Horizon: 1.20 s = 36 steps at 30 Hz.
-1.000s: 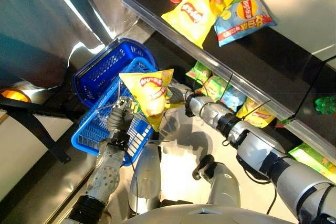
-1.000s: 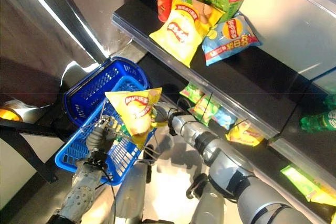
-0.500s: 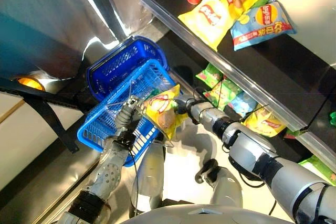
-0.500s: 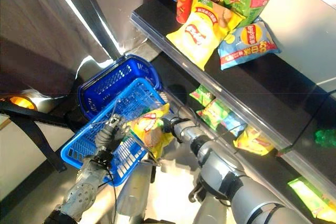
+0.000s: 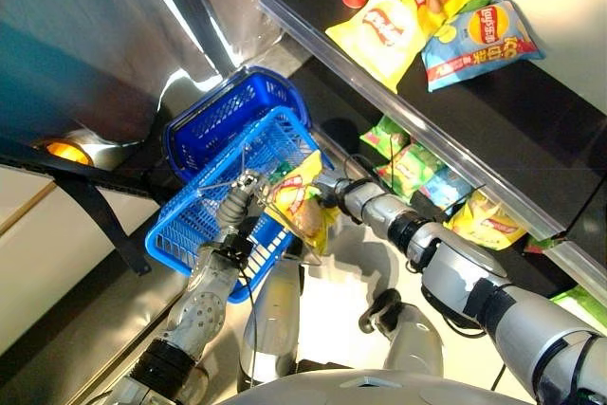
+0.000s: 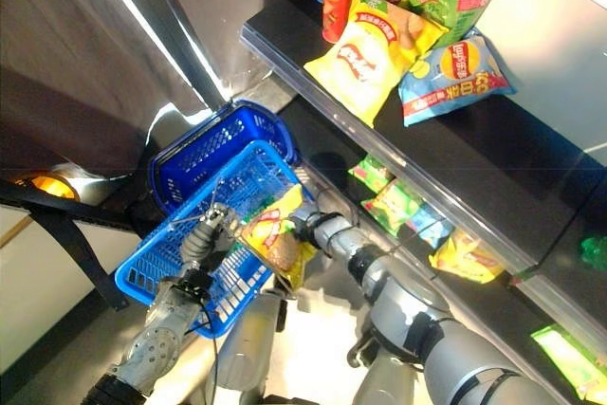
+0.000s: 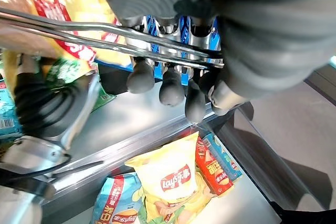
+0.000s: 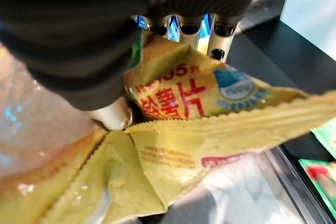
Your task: Pick up the snacks into the basket
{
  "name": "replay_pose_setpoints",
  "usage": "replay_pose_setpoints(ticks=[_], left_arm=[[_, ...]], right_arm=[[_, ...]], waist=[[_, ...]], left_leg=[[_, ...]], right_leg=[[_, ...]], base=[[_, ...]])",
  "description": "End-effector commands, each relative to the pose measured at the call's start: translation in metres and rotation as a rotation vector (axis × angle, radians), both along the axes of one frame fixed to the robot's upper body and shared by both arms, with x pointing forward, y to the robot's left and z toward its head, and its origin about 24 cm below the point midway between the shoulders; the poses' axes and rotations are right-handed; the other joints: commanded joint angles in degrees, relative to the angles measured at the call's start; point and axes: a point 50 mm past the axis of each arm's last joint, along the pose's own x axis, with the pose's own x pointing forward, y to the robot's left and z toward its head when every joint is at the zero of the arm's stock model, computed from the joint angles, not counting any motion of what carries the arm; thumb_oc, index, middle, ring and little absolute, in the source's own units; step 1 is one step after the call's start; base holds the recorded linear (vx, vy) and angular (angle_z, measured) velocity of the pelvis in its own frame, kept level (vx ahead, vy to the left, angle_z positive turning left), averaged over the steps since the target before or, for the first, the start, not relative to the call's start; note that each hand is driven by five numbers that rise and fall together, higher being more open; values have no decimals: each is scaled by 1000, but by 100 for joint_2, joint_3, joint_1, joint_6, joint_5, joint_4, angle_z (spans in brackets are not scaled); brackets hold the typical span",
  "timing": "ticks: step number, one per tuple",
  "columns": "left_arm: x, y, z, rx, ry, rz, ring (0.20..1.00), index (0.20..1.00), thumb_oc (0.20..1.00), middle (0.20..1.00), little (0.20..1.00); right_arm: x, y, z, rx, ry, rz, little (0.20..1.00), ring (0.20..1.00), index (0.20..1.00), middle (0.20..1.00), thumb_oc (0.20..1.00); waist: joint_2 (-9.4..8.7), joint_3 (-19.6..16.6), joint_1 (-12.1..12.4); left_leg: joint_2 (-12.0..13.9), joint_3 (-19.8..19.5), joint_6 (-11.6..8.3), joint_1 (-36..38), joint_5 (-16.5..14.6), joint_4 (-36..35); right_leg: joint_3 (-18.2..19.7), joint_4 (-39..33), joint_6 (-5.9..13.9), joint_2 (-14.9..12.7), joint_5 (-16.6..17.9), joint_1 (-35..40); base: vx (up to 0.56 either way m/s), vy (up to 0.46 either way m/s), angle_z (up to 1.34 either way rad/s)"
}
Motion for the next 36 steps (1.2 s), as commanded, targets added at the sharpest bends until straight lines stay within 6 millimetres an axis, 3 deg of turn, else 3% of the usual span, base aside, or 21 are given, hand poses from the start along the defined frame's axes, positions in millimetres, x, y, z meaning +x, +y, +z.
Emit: replay_pose_setpoints(ticks=[1, 10, 11, 14, 15, 28, 36], left_arm=[[-10, -55, 91, -280, -454, -218, 200, 200, 200, 200, 200], [-8, -52, 92, -297, -447, -182, 200, 200, 200, 200, 200], [-8, -50, 92, -288, -448, -177, 200, 200, 200, 200, 200], [-9, -50, 90, -294, -438, -175, 200, 200, 200, 200, 200], [-9, -49, 90, -294, -435, -173, 200, 200, 200, 200, 200], [-8, -44, 87, -259, -424, -152, 200, 200, 200, 200, 200], [-5, -34, 82, -178, -420, -114, 200, 200, 200, 200, 200]], right_arm=[[-2, 41, 32, 81, -114, 169, 200, 200, 200, 200, 200], [-5, 59, 54, 80, -240, 274, 200, 200, 200, 200, 200], [-2, 67, 75, 111, -278, 296, 200, 200, 200, 200, 200], [1, 69, 80, 117, -293, 285, 200, 200, 200, 200, 200], [6, 65, 82, 111, -311, 261, 1000, 1000, 1000, 1000, 1000], [23, 45, 90, 192, -334, 94, 1000, 1000, 1000, 1000, 1000], [29, 34, 96, 402, -274, -27, 1000, 1000, 1000, 1000, 1000]], waist=[[205, -265, 93], [171, -215, 32], [147, -218, 24], [137, -215, 42], [137, -213, 52], [110, -165, -26], [53, -215, -131]], left_leg=[[114, -28, 242, 39, -279, 111], [125, -13, 243, 4, -283, 144], [128, -20, 243, -24, -284, 163], [128, -35, 237, -33, -285, 170], [129, -39, 237, -53, -285, 191], [147, -5, 252, -82, -306, 284], [182, 53, 241, 52, -279, 177]], right_leg=[[328, -361, 519, -190, 1401, -168], [364, -322, 509, -186, 1395, -250], [371, -314, 499, -178, 1388, -269], [349, -301, 498, -183, 1379, -264], [343, -291, 499, -178, 1378, -268], [407, -203, 476, -173, 1390, -349], [453, -322, 461, -135, 1451, -253]], base=[[0, 0, 0], [0, 0, 0], [0, 0, 0], [0, 0, 0], [0, 0, 0], [0, 0, 0], [0, 0, 0]])
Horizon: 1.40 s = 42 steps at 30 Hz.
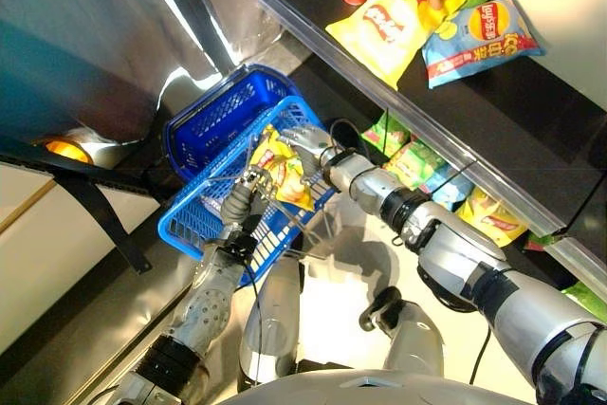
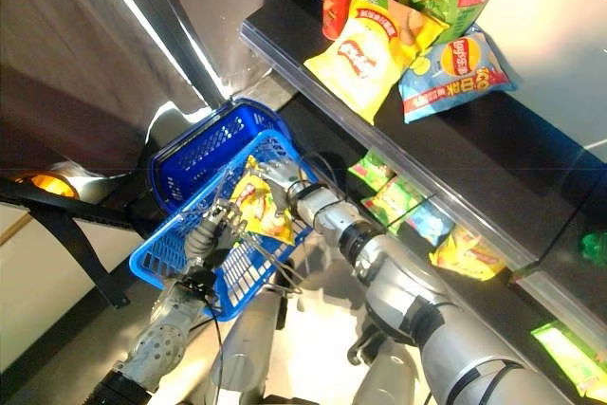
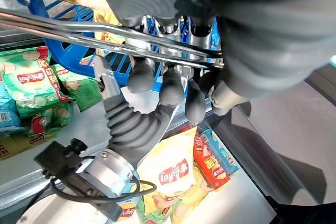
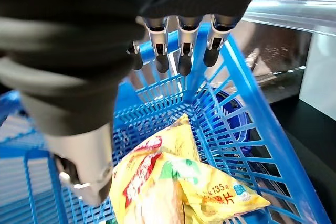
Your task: Pick up the snacks into the basket
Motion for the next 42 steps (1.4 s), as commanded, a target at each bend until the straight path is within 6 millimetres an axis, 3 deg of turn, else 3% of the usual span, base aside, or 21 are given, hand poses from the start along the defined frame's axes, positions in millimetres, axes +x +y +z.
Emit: replay_pose_setpoints(ticks=[1, 5, 9, 10, 12, 13, 16, 17, 20, 22, 23, 25, 27, 28, 31, 32, 34, 39, 40, 41, 42], left_arm=[[-7, -31, 77, -170, -395, -117, 200, 200, 200, 200, 200], [-2, -14, 60, -92, -334, -23, 200, 200, 200, 200, 200], [-2, -3, 40, -29, -260, 48, 200, 200, 200, 200, 200], [-2, 8, 24, 5, -198, 112, 200, 200, 200, 200, 200], [-3, 13, 19, 22, -179, 135, 200, 200, 200, 200, 200], [-8, 23, 2, 47, -117, 188, 200, 200, 200, 200, 200], [-12, 30, -12, 74, -68, 221, 200, 200, 200, 200, 200], [-17, 37, -27, 94, -9, 259, 200, 200, 200, 200, 200], [-24, 43, -45, 124, 62, 302, 200, 200, 200, 200, 200], [-26, 44, -50, 121, 86, 309, 200, 200, 200, 200, 200], [-30, 44, -60, 143, 125, 320, 200, 200, 200, 200, 200], [-32, 45, -64, 141, 141, 337, 200, 200, 200, 200, 200], [-40, 46, -83, 170, 226, 352, 200, 200, 200, 200, 200], [-40, 46, -83, 170, 226, 352, 200, 200, 200, 200, 200], [-48, 47, -106, 193, 337, 367, 200, 200, 200, 200, 200], [-48, 47, -106, 193, 337, 367, 200, 200, 200, 200, 200], [-55, 46, -118, 208, 397, 365, 200, 200, 200, 200, 200], [-60, 40, -129, 203, 455, 345, 200, 200, 200, 200, 200], [-60, 40, -129, 203, 455, 345, 200, 200, 200, 200, 200], [-63, 37, -131, 199, 463, 331, 200, 200, 200, 200, 200], [-63, 37, -131, 199, 462, 331, 200, 200, 200, 200, 200]], right_arm=[[6, 18, 33, 143, -55, 4, 1000, 1000, 1000, 1000, 1000], [-1, 5, 22, 379, 44, -31, 1000, 1000, 1000, 1000, 1000], [-11, -21, -5, 540, 143, -99, 1000, 1000, 1000, 1000, 1000], [-23, -38, -16, 631, 183, -114, 1000, 1000, 1000, 1000, 1000], [-29, -44, -23, 667, 207, -119, 1000, 1000, 1000, 1000, 1000], [-45, -61, -43, 730, 284, -148, 1000, 1000, 1000, 1000, 1000], [-59, -75, -57, 743, 344, -151, 1000, 1000, 1000, 1000, 1000], [-75, -88, -74, 798, 421, -191, 1000, 1000, 1000, 1000, 1000], [-96, -109, -101, 840, 519, -292, 1000, 1000, 1000, 1000, 1000], [-101, -113, -109, 844, 547, -317, 1000, 1000, 1000, 1000, 1000], [-111, -121, -126, 850, 597, -394, 1000, 1000, 1000, 1000, 1000], [-116, -126, -132, 862, 613, -428, 1000, 1000, 1000, 1000, 1000], [-132, -140, -157, 896, 697, -566, 1000, 1000, 1000, 1000, 1000], [-132, -140, -157, 897, 697, -566, 1000, 1000, 1000, 1000, 1000], [-160, -160, -197, 884, 819, -801, 1000, 1000, 1000, 1000, 1000], [-160, -160, -197, 884, 819, -801, 1000, 1000, 1000, 1000, 1000], [-185, -172, -222, 890, 915, -989, 1000, 1000, 1000, 1000, 1000], [-222, -190, -244, 958, 990, -1294, 1000, 1000, 1000, 1000, 1000], [-222, -190, -244, 959, 990, -1294, 1000, 1000, 1000, 1000, 1000], [-238, -196, -250, 978, 1014, -1388, 1000, 1000, 1000, 1000, 1000], [-238, -196, -250, 979, 1014, -1388, 1000, 1000, 1000, 1000, 1000]], waist=[[63, -217, -22], [-23, -347, -206], [-85, -495, -373], [-148, -607, -492], [-175, -672, -558], [-230, -808, -650], [-253, -961, -721], [-290, -1116, -799], [-311, -1297, -888], [-321, -1365, -910], [-321, -1495, -953], [-321, -1557, -979], [-343, -1698, -1039], [-349, -1718, -1042], [-375, -1809, -1076], [-376, -1813, -1076], [-360, -1890, -1072], [-332, -2042, -1100], [-332, -2041, -1098], [-309, -2070, -1099], [-314, -2087, -1101]], left_leg=[[174, 51, 229, 162, -290, 73], [221, 184, 219, 461, -169, -330], [226, 300, 207, 785, -22, -806], [222, 418, 181, 1033, 77, -1118], [211, 468, 172, 1139, 138, -1272], [209, 553, 132, 1364, 221, -1549], [217, 663, 97, 1579, 331, -1834], [233, 755, 66, 1764, 394, -2050], [233, 881, 26, 2012, 453, -2318], [228, 912, 21, 2039, 482, -2378], [232, 978, -5, 2088, 500, -2473], [241, 1008, -22, 2083, 487, -2473], [238, 1018, -60, 2106, 451, -2473], [233, 1018, -57, 2076, 464, -2473], [264, 1019, -89, 2123, 502, -2473], [263, 1019, -89, 2119, 503, -2473], [281, 1021, -108, 2150, 494, -2473], [299, 1002, -126, 2183, 484, -2473], [300, 1003, -126, 2183, 483, -2473], [316, 1003, -132, 2236, 461, -2473], [312, 1002, -129, 2210, 473, -2473]], right_leg=[[435, -421, 464, -115, 1455, -163], [488, -836, 483, -28, 1634, 50], [478, -1241, 525, 41, 1768, 288], [498, -1511, 548, 128, 1846, 442], [498, -1669, 560, 168, 1907, 516], [508, -1979, 596, 257, 1930, 689], [535, -2350, 597, 365, 1998, 853], [568, -2640, 611, 453, 2041, 998], [643, -2986, 631, 543, 2116, 1189], [679, -3078, 632, 563, 2170, 1204], [710, -3260, 634, 615, 2203, 1267], [726, -3353, 632, 636, 2242, 1280], [790, -3587, 649, 722, 2303, 1366], [790, -3589, 647, 717, 2313, 1338], [898, -3614, 609, 796, 2354, 1393], [898, -3614, 609, 796, 2354, 1389], [918, -3651, 610, 817, 2351, 1429], [928, -3675, 593, 854, 2332, 1480], [929, -3675, 593, 855, 2332, 1480], [920, -3687, 592, 870, 2302, 1551], [920, -3688, 589, 867, 2310, 1527]], base=[[0, 0, 0], [29, 19, -12], [54, 18, -22], [84, 18, -22], [93, 9, -23], [107, 2, -33], [128, -3, -38], [114, -9, -38], [111, -1, -31], [60, -3, -31], [36, -7, -27], [51, -9, -23], [58, -11, -10], [36, -4, -9], [37, -24, -14], [25, -15, -14], [41, -10, -17], [31, -5, -5], [72, -9, 0], [33, -6, 0], [68, -10, 1]])
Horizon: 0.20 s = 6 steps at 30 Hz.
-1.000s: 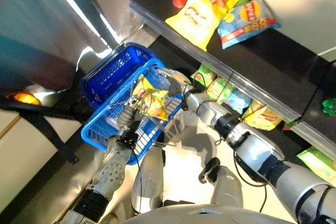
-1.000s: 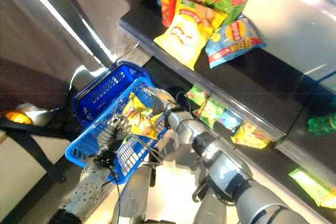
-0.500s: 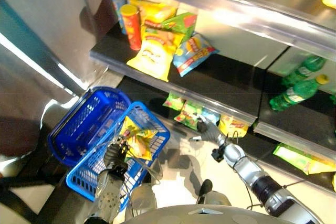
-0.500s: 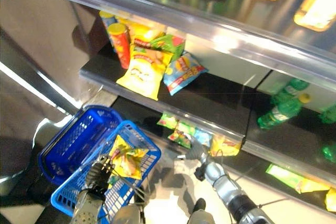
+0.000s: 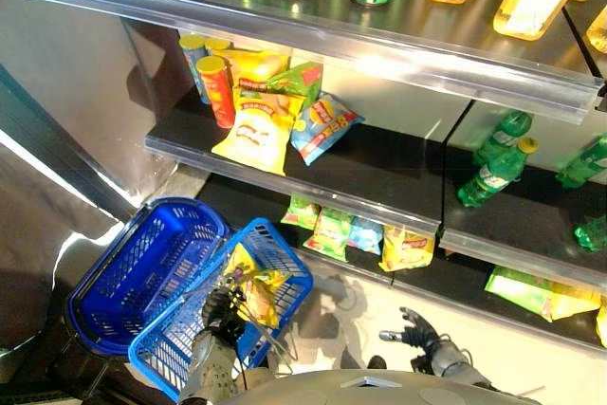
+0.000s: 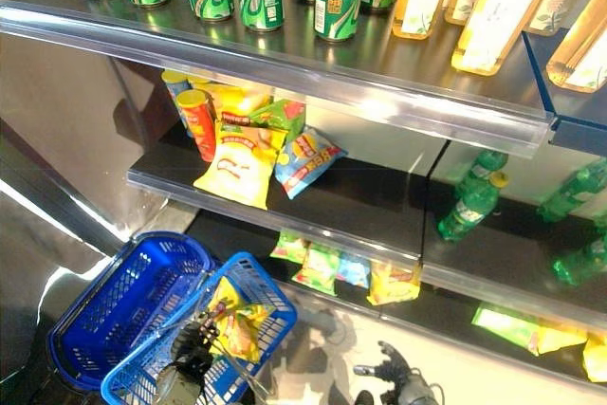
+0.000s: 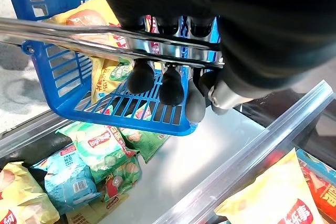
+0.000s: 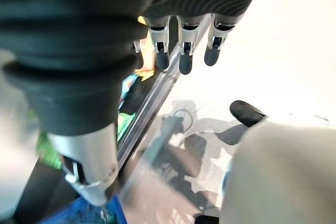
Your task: Pick up the snacks into the basket
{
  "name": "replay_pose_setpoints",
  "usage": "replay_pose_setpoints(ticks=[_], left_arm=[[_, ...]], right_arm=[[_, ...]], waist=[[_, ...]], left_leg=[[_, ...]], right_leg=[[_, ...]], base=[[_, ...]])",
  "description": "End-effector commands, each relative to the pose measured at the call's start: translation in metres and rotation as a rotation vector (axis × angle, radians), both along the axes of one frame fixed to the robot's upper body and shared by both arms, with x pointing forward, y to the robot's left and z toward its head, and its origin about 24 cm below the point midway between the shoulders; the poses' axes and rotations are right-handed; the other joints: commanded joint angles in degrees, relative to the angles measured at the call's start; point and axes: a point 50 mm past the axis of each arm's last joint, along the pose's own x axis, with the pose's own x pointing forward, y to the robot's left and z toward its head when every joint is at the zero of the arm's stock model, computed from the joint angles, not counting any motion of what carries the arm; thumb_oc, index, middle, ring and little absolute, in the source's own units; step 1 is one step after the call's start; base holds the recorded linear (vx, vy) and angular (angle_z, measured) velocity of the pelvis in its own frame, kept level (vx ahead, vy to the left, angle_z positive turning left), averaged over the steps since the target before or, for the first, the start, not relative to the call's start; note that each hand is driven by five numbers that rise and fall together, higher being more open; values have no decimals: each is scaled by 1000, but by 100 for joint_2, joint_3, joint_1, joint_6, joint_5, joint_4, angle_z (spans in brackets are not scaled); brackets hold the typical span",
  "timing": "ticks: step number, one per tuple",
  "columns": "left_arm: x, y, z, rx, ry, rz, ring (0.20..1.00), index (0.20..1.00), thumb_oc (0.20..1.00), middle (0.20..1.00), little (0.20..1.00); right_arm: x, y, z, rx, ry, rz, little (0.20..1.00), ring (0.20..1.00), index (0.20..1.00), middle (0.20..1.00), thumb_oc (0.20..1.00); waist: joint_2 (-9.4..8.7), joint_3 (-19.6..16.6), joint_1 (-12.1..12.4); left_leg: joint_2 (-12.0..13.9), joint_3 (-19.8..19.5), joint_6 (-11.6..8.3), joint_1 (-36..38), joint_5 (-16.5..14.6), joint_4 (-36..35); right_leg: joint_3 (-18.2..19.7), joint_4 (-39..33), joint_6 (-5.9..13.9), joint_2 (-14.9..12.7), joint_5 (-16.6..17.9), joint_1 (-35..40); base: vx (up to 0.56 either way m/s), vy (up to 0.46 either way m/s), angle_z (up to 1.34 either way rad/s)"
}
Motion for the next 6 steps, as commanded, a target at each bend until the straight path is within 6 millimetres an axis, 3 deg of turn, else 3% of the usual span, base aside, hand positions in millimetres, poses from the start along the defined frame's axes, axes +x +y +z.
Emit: replay_pose_setpoints(ticks=[1, 6], left_arm=[[30, -8, 25, -3, -208, -54, 200, 200, 200, 200, 200], [28, -15, 26, -23, -216, -85, 200, 200, 200, 200, 200]], right_arm=[[17, -6, 4, 7, -15, -147, 1000, 1000, 1000, 1000, 1000], [8, -15, 2, -7, 12, -253, 1000, 1000, 1000, 1000, 1000]], waist=[[-33, -145, 74], [12, -196, 69]], left_leg=[[110, -112, 11, -98, 13, -5], [135, -108, 1, -40, -17, -5]], right_leg=[[-34, 21, 378, -249, 586, -147], [-16, 20, 376, -234, 541, -95]], base=[[33, -4, 1], [19, -1, 0]])
